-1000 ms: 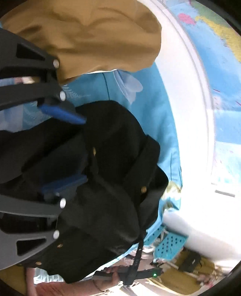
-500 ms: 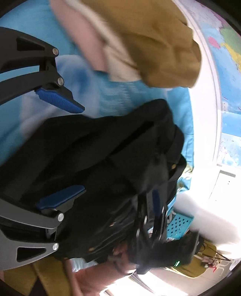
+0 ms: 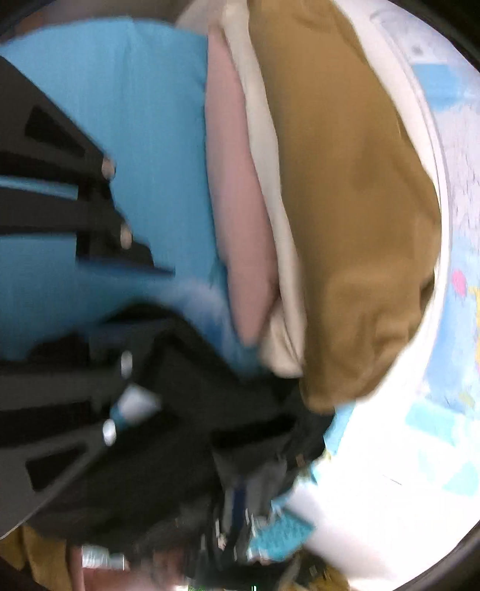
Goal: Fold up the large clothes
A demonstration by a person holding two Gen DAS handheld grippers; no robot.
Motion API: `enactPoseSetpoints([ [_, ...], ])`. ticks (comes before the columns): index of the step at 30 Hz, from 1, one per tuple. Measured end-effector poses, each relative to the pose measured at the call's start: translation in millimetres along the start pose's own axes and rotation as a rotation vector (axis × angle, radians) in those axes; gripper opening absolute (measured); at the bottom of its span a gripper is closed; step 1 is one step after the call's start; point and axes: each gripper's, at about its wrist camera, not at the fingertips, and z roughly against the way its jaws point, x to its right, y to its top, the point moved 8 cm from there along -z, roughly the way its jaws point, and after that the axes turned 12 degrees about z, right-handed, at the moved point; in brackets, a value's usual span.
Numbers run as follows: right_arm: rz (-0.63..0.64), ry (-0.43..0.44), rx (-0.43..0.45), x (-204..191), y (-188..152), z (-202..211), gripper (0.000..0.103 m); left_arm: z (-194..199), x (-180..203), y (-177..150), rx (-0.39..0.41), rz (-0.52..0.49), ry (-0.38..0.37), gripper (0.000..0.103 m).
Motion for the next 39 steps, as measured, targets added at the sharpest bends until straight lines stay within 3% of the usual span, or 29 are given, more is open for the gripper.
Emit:
enactPoseSetpoints([
  [1, 0.011, 0.014, 0.019, -9, 3, 5, 0.052, 3, -2, -2, 0.001, 0.006, -0.009, 0.054],
  [5, 0.05, 0.149, 0.056, -53, 16, 7, 0.052, 32, 11, -13, 0.037, -0.005, -0.237, 0.054],
  [9, 0.074, 0.297, 0.046, -99, 29, -13, 0.055, 65, 39, -32, 0.082, -0.12, -0.321, 0.065],
  [13, 0.065, 0.356, 0.01, -126, 40, -43, 0.057, 63, 47, -48, 0.066, -0.219, -0.266, 0.069],
  [19, 0.002, 0.362, -0.007, -127, 57, -73, 0.057, 35, 29, -82, -0.027, -0.304, -0.159, 0.069],
  [20, -0.006, 0.36, -0.004, -126, 58, -73, 0.057, 28, 25, -87, -0.041, -0.328, -0.119, 0.062],
  [21, -0.019, 0.36, 0.001, -124, 59, -72, 0.057, 23, 21, -88, -0.054, -0.332, -0.094, 0.033],
  [22, -0.033, 0.362, 0.008, -120, 59, -69, 0.057, 19, 16, -88, -0.074, -0.312, -0.085, 0.022],
  [24, -0.046, 0.337, 0.027, -113, 59, -60, 0.057, 28, 4, -74, -0.035, -0.236, -0.118, 0.012],
  [25, -0.052, 0.323, 0.042, -107, 60, -54, 0.057, 42, -7, -59, 0.017, -0.173, -0.141, 0.012],
  [28, -0.077, 0.244, 0.09, -86, 63, -35, 0.059, 87, -38, -23, 0.118, 0.044, -0.307, 0.012],
  [30, -0.083, 0.186, 0.111, -73, 67, -28, 0.058, 104, -54, -11, 0.145, 0.108, -0.353, 0.012],
  [34, -0.076, 0.117, 0.086, -59, 76, -45, 0.05, 93, -54, -16, 0.06, 0.148, -0.424, 0.014],
  [39, -0.066, 0.067, -0.016, -56, 80, -95, 0.043, 65, -58, -40, -0.045, 0.193, -0.428, 0.017],
])
